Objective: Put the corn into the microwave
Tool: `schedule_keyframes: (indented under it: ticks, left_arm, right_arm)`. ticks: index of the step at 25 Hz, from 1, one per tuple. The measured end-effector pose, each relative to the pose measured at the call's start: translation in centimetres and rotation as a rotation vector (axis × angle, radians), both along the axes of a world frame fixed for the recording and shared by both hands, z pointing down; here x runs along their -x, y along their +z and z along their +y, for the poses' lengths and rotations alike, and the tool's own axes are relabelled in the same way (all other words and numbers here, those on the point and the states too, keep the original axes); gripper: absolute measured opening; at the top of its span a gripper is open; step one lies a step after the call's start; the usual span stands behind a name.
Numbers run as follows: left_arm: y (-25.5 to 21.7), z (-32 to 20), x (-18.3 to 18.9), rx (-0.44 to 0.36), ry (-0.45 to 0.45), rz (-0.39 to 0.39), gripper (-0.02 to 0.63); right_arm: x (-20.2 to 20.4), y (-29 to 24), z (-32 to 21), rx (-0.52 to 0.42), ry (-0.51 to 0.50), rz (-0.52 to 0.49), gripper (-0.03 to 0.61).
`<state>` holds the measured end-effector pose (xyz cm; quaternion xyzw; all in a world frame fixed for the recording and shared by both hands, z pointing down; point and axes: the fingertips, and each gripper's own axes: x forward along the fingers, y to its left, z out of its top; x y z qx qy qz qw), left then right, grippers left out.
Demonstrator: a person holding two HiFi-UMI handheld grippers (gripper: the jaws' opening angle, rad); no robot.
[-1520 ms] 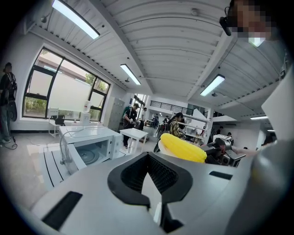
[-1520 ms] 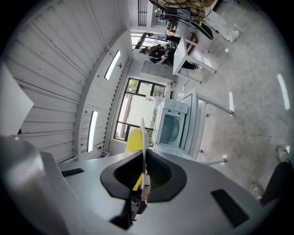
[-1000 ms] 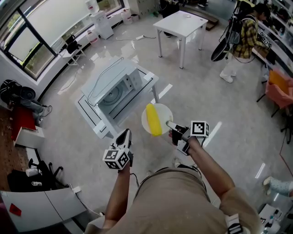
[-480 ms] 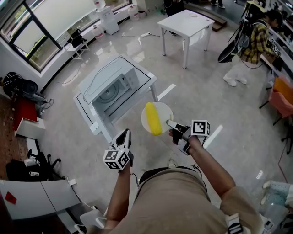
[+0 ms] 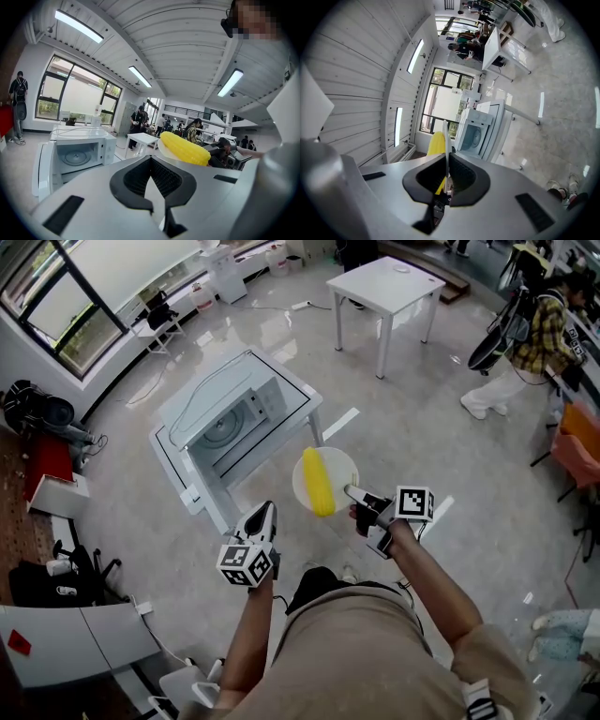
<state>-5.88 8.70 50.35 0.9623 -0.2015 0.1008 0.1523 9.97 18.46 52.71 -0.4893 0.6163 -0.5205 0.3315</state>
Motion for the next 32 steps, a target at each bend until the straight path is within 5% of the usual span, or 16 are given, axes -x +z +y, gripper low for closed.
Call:
schedule_keyframes:
  ticks: [7,18,32]
  left_arm:
    - [0.2,-3.2,0.5,0.029,0.003,-0.004,0.003]
    - [-0.7,-8.0,1.1,0.005,0.030,0.001,0.003]
    - [-0.4,-10.2,1.6,0.006,0.001,-0.006,0.003]
  right_arm:
    - [1.2,-0.8,-1.8,0.019,0.022,-0.045,0.017]
    - [1.7,-0.5,-7.6,-0.017,0.024,0.019,0.017]
    - [3.0,1.2,-11.2,0.042,0.012,-0.070,0.017]
